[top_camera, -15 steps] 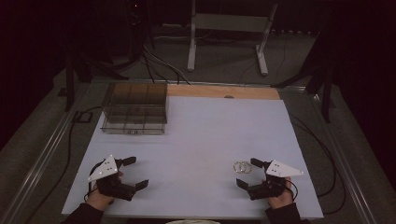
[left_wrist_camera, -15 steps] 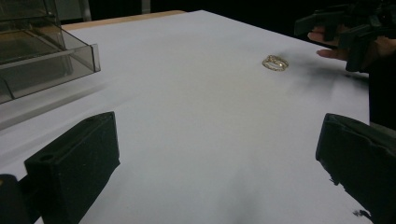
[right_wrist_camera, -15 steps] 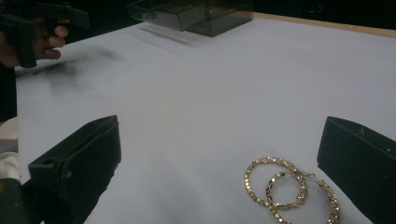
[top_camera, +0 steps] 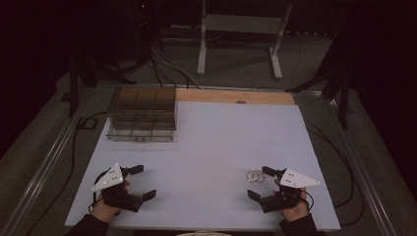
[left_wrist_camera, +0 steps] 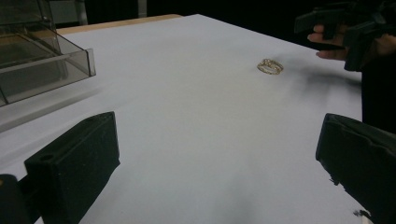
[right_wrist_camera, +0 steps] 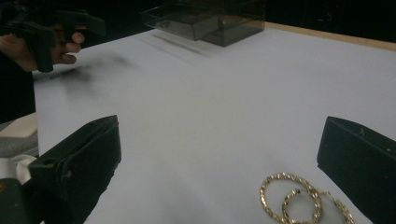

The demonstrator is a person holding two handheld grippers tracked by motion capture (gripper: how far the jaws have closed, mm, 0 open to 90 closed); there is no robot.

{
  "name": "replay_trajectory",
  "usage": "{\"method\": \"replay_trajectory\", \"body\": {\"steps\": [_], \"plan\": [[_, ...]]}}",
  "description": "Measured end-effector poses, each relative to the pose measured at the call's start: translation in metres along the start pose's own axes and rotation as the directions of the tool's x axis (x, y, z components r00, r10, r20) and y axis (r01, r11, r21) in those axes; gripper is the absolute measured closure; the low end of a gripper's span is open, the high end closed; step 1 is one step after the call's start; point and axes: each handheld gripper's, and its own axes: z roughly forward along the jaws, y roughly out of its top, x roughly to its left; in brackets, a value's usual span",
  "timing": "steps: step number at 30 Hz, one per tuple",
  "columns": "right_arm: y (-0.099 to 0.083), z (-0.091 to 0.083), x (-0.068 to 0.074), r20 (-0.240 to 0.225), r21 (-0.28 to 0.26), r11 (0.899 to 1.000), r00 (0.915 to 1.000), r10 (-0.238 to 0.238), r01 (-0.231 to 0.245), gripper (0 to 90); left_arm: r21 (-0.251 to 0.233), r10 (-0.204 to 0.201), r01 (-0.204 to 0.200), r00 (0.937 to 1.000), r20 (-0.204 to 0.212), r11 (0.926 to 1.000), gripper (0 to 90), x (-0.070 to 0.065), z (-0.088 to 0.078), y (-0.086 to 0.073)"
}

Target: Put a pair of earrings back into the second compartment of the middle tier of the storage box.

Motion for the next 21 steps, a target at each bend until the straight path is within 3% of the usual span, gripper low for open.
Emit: {"method": "replay_trajectory", "body": {"steps": [6,9,21], "plan": [[0.015,-0.005,0.0,0.017,-0.047,0.999,0.9997,-0.018,0.019,0.0,0.0,0.003,-0.003,1.0,-0.003,1.0,0.5,-0.001,0.0,0.0],[0.02,-0.008,-0.006,0.039,-0.065,0.998,0.9992,0.001,0.001,0.0,-0.001,0.003,-0.003,1.0,0.0,1.0,0.5,-0.002,0.0,0.0],[0.024,0.001,-0.022,0.082,-0.015,0.999,0.9955,0.048,-0.047,0.0,-0.005,-0.007,0.007,1.0,0.007,1.0,0.5,-0.001,0.0,0.0]]}}
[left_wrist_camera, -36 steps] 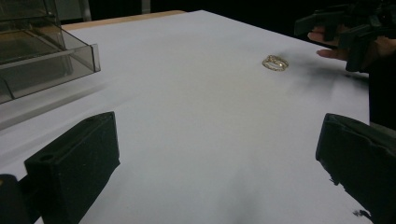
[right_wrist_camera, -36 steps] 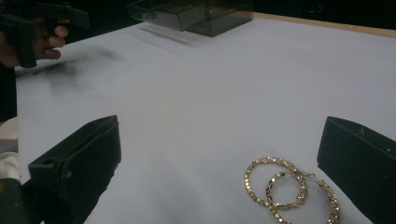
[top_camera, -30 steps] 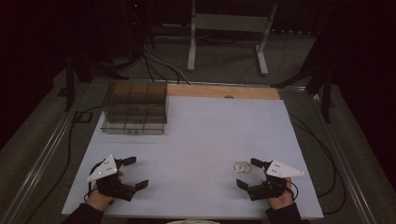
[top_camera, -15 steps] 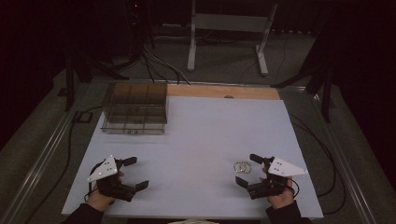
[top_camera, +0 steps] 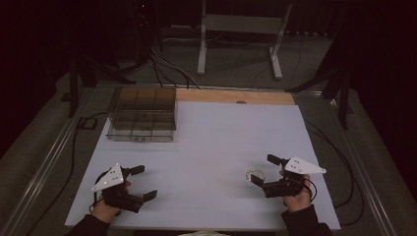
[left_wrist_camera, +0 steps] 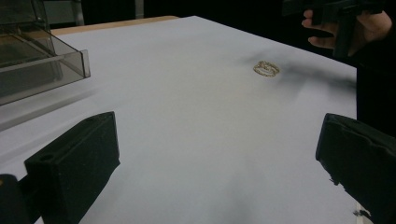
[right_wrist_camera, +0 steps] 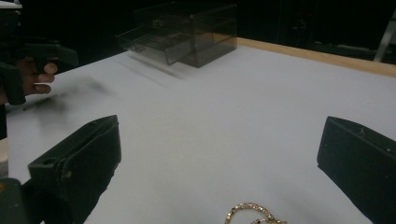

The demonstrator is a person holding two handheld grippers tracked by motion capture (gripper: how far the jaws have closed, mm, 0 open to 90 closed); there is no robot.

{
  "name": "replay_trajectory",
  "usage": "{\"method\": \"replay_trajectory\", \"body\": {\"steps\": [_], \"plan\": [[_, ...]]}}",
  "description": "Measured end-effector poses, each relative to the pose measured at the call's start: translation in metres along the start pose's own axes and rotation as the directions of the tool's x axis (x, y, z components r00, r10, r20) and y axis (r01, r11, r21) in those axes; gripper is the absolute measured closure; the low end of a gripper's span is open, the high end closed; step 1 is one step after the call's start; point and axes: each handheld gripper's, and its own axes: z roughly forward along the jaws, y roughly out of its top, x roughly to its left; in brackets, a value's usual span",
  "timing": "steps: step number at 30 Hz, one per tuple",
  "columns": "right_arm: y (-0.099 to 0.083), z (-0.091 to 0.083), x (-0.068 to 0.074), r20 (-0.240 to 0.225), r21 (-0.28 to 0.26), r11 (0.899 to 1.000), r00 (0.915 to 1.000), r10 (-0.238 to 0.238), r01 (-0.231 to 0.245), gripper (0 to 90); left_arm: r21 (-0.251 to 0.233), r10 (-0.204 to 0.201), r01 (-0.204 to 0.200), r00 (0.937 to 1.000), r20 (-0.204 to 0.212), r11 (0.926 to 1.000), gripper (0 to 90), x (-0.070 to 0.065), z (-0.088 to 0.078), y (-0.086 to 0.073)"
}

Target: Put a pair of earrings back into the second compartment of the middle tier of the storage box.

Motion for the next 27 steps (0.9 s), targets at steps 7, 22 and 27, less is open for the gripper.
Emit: {"method": "replay_trajectory", "body": {"steps": [7,22,27], "plan": [[-0.002,0.002,-0.01,0.029,0.022,1.0,0.9996,0.0,-0.001,0.0,0.0,-0.007,0.007,1.0,0.004,1.0,0.5,0.001,0.0,0.0],[-0.011,0.003,-0.029,0.131,0.12,0.992,0.9913,0.017,-0.033,0.0,-0.01,-0.016,0.016,0.9998,0.012,0.9998,0.5,0.0,-0.001,0.001],[-0.013,0.006,-0.032,0.167,0.146,0.987,0.985,0.044,-0.069,1.9,-0.009,-0.016,0.016,0.9998,0.012,0.9998,0.5,0.0,-0.001,0.001]]}}
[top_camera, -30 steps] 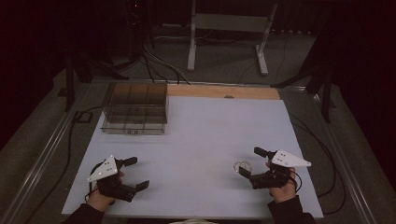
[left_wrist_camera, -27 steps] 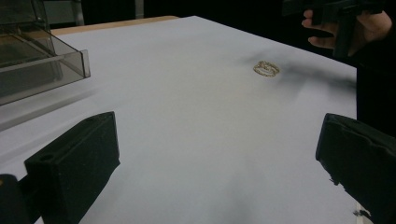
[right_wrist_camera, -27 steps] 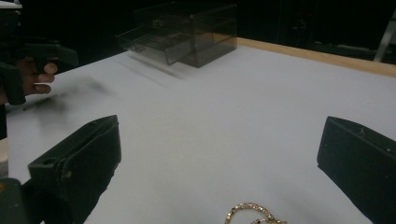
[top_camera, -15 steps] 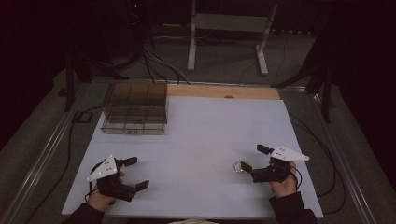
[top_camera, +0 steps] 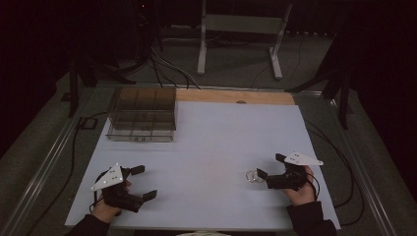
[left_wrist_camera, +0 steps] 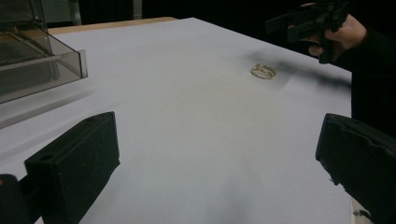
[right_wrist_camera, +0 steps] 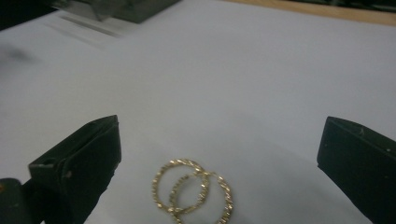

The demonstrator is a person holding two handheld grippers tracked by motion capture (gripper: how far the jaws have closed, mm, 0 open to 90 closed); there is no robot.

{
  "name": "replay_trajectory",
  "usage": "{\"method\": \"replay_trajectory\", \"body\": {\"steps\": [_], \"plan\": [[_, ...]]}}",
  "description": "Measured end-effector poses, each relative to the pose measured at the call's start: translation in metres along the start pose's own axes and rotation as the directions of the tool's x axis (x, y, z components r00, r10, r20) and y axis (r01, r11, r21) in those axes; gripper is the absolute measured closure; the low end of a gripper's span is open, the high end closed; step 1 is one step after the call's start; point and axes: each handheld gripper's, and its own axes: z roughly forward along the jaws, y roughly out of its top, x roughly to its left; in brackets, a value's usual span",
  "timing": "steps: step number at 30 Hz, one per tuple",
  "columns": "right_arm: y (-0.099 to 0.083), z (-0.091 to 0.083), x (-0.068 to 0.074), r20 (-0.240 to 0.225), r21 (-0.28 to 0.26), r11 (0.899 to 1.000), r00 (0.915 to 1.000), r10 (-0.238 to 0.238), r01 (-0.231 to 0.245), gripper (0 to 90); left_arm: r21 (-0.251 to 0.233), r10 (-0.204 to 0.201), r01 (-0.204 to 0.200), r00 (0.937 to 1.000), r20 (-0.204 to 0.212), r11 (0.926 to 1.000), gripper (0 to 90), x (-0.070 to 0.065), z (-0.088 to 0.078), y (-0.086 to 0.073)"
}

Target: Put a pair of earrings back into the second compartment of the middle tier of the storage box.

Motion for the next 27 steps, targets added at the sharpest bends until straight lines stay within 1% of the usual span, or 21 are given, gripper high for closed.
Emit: {"method": "replay_trajectory", "body": {"steps": [1,2,3,4,5,6,7,8,10,14,16,17,18,20,22,24,27], "plan": [[-0.001,0.001,-0.001,0.026,0.011,1.0,0.9994,0.024,-0.025,8.9,0.0,-0.001,0.001,1.0,0.0,1.0,0.5,0.0,0.0,0.0],[-0.001,0.001,-0.002,0.034,0.017,0.999,0.9988,0.035,-0.036,9.0,0.0,0.0,0.0,1.0,-0.001,1.0,0.5,0.0,0.0,0.0],[-0.002,0.002,-0.002,0.042,0.025,0.999,0.9984,0.038,-0.039,11.4,0.0,-0.001,0.001,1.0,0.0,1.0,0.5,0.0,0.0,0.0],[-0.002,0.002,-0.003,0.048,0.036,0.998,0.998,0.04,-0.041,16.4,0.0,-0.002,0.002,1.0,0.0,1.0,0.5,0.0,0.0,0.0],[-0.002,0.002,-0.003,0.049,0.045,0.998,0.9979,0.043,-0.045,18.9,0.001,-0.003,0.003,1.0,0.001,1.0,0.5,0.001,0.0,0.0],[-0.003,0.003,-0.003,0.048,0.062,0.997,0.9978,0.047,-0.05,25.2,0.002,-0.004,0.004,1.0,0.001,1.0,0.5,0.001,0.0,0.0],[-0.003,0.003,-0.003,0.051,0.08,0.996,0.998,0.039,-0.043,31.4,0.002,-0.004,0.004,1.0,0.001,1.0,0.5,0.001,0.0,0.0],[-0.003,0.004,-0.002,0.048,0.094,0.995,0.9984,0.028,-0.033,36.0,0.003,-0.004,0.004,1.0,0.002,1.0,0.5,0.0,0.001,0.0],[-0.004,0.005,-0.001,0.045,0.125,0.992,0.9987,0.023,-0.028,44.1,0.004,-0.004,0.004,1.0,0.002,1.0,0.5,0.001,0.001,0.0],[-0.006,0.009,0.002,0.061,0.18,0.984,0.9982,-0.003,-0.008,57.1,0.003,-0.009,0.009,1.0,0.004,1.0,0.5,0.001,0.0,0.0],[-0.008,0.011,0.002,0.066,0.199,0.98,0.9978,-0.01,-0.003,59.8,0.001,-0.013,0.013,0.9999,0.006,0.9999,0.5,0.001,0.0,0.0],[-0.008,0.011,0.002,0.066,0.199,0.98,0.9978,-0.01,-0.003,59.8,0.001,-0.013,0.013,0.9999,0.006,0.9999,0.5,0.001,0.0,0.0],[-0.01,0.013,0.002,0.08,0.216,0.976,0.9966,-0.02,0.003,63.6,-0.002,-0.012,0.012,0.9999,0.005,0.9999,0.5,0.001,0.0,0.0],[-0.011,0.015,0.002,0.08,0.224,0.975,0.9967,-0.014,-0.004,65.6,-0.001,-0.01,0.01,0.9999,0.005,0.9999,0.5,0.001,-0.001,0.0],[-0.013,0.017,0.002,0.092,0.243,0.97,0.9954,-0.026,0.003,68.4,0.001,-0.009,0.009,0.9999,0.005,1.0,0.5,0.001,0.0,0.0],[-0.015,0.018,0.002,0.09,0.254,0.967,0.9956,-0.025,0.001,71.4,0.003,-0.007,0.007,1.0,0.005,1.0,0.5,0.001,0.0,0.0],[-0.016,0.02,0.004,0.08,0.267,0.964,0.9961,-0.038,0.015,74.4,0.003,-0.006,0.006,1.0,0.005,1.0,0.5,0.001,0.0,0.0]]}}
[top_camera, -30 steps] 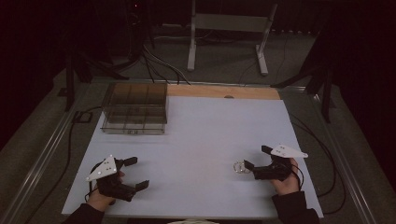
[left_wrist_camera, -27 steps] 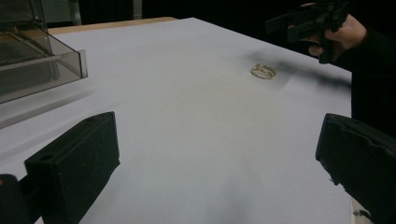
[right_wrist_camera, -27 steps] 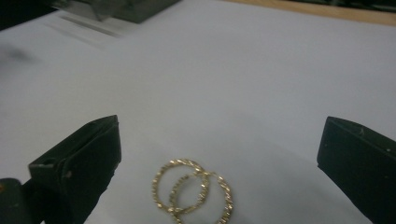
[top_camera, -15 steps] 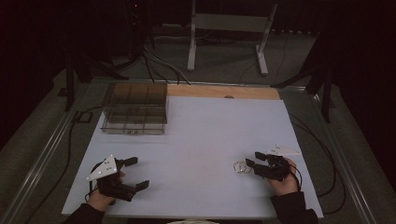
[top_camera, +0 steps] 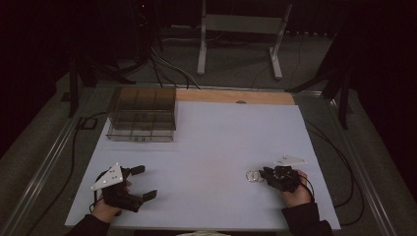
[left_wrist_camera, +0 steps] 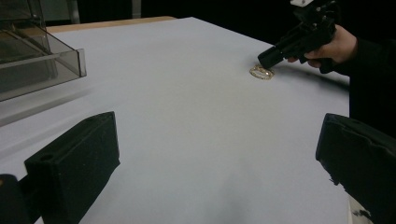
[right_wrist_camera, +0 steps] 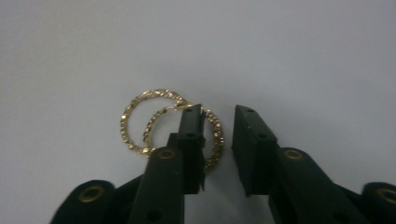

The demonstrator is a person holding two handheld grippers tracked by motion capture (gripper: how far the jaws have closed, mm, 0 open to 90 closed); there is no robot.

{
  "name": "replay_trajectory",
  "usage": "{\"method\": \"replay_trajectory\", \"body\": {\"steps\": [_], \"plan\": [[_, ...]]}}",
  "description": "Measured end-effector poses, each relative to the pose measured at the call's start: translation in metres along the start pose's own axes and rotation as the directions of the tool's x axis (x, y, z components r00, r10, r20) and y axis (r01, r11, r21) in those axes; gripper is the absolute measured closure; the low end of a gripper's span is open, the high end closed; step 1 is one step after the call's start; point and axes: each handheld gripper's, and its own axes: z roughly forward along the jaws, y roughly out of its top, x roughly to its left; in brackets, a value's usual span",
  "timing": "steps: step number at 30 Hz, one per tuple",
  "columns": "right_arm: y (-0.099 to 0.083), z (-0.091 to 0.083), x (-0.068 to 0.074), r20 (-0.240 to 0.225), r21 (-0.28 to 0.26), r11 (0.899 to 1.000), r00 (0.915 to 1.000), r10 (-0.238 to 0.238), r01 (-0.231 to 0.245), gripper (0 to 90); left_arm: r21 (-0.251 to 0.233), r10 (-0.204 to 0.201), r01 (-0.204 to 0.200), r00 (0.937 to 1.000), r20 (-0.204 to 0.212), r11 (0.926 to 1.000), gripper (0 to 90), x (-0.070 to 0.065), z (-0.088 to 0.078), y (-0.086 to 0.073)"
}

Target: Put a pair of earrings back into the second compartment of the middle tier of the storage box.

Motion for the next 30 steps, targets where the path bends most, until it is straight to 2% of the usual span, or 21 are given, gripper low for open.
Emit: {"method": "replay_trajectory", "body": {"steps": [4,5,10,15,17,22,27,30], "plan": [[0.0,0.002,0.004,0.033,0.018,0.999,0.9986,-0.04,0.04,78.6,-0.003,-0.001,0.001,1.0,0.001,1.0,0.5,0.0,0.0,0.0],[0.0,0.002,0.005,0.042,0.021,0.999,0.9987,-0.028,0.027,80.1,-0.003,-0.003,0.003,1.0,0.002,1.0,0.5,0.0,0.0,0.0],[0.001,0.002,0.006,0.063,0.027,0.999,0.9976,-0.028,0.027,85.9,-0.003,-0.001,0.001,1.0,0.002,1.0,0.5,0.0,0.0,0.0],[0.001,0.002,0.006,0.065,0.026,1.0,0.9978,-0.014,0.012,86.6,0.0,-0.001,0.001,1.0,0.002,1.0,0.5,-0.001,0.0,0.0],[0.002,0.001,0.006,0.052,0.017,1.0,0.9987,0.007,-0.008,86.8,-0.001,-0.002,0.002,1.0,0.002,1.0,0.5,0.0,0.0,0.0],[0.005,-0.005,0.008,0.043,-0.005,1.0,0.9989,0.018,-0.018,86.9,0.0,0.001,-0.001,1.0,0.001,1.0,0.5,-0.001,0.0,0.0],[0.011,-0.009,0.011,0.04,-0.024,1.0,0.999,0.019,-0.018,86.9,-0.002,0.001,-0.001,1.0,0.0,1.0,0.5,-0.001,0.0,0.0],[0.02,-0.014,0.018,0.026,-0.04,0.999,0.9996,0.007,-0.006,86.9,-0.001,0.002,-0.002,1.0,0.0,1.0,0.5,-0.001,0.001,0.0]]}}
